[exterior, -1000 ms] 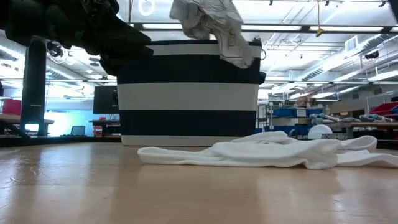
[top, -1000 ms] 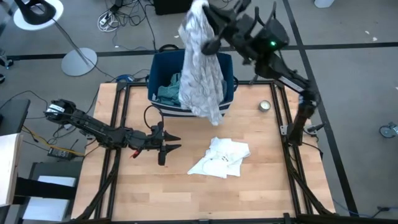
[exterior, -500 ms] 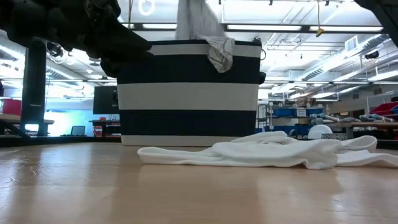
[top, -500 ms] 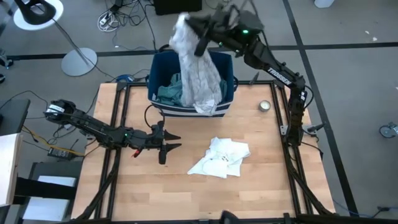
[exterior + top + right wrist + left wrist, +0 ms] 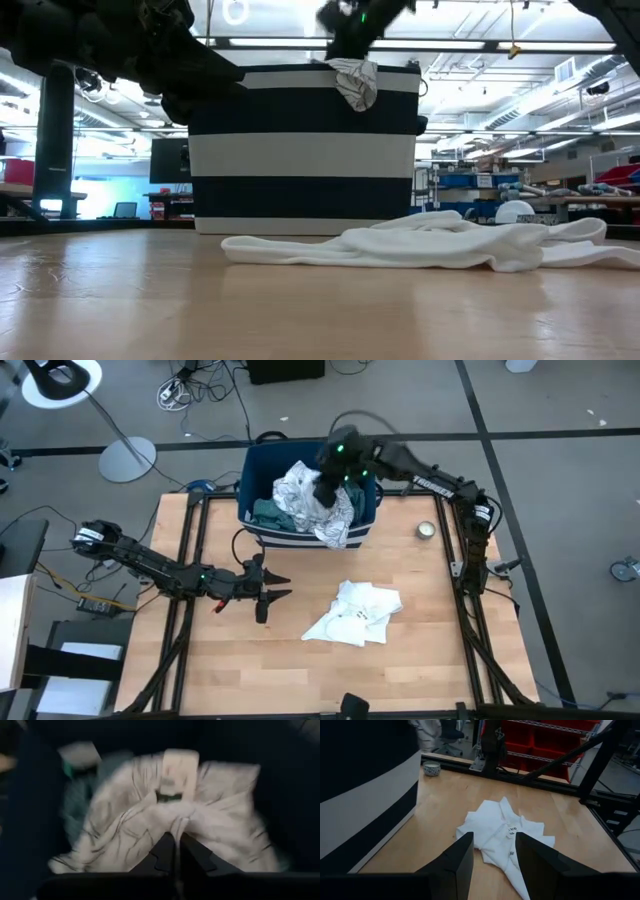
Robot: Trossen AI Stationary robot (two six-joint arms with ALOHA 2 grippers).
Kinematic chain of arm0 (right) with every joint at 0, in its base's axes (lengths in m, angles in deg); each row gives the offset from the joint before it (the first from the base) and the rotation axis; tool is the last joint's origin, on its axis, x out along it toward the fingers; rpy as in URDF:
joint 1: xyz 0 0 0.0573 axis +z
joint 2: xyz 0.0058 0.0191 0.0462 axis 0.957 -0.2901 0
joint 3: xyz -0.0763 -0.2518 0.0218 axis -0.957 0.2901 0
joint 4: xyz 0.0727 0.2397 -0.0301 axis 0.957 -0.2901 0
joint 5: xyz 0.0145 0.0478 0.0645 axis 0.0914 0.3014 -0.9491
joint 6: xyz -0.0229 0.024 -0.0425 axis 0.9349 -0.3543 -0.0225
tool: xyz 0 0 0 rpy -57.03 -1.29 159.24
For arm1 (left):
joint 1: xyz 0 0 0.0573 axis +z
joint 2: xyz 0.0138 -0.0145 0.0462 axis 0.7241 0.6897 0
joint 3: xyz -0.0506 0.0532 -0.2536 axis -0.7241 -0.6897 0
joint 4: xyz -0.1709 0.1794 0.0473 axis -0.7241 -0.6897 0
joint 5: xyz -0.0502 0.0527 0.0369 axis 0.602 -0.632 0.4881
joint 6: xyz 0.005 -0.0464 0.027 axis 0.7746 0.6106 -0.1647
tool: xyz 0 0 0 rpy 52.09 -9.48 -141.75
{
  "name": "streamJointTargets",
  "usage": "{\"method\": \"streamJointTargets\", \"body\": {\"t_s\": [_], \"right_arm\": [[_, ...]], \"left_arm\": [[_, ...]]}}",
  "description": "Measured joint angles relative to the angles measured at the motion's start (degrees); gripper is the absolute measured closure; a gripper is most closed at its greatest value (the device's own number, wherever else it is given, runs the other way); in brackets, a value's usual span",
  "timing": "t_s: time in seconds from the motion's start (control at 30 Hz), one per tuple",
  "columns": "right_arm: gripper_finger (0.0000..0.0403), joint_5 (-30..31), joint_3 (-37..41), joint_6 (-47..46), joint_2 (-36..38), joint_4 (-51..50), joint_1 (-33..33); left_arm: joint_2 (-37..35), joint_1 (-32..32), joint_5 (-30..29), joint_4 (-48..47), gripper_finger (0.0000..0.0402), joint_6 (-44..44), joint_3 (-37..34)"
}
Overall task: Sort clothes
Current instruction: Put the white shirt into the blue laundry organizer
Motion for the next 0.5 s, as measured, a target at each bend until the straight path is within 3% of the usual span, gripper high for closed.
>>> {"method": "streamJointTargets", "body": {"t_s": [0.2,0.5], "right_arm": [[0.0336,-0.04,14.39,-2.54,-0.15,5.33,-0.43],[0.0206,-0.07,26.93,-4.67,0.05,7.23,-2.23]], "left_arm": [[0.00,0.02,-0.17,0.00,0.0251,1.32,0.00],[0.00,0.02,-0.17,-0.04,0.0251,1.51,0.00]]}}
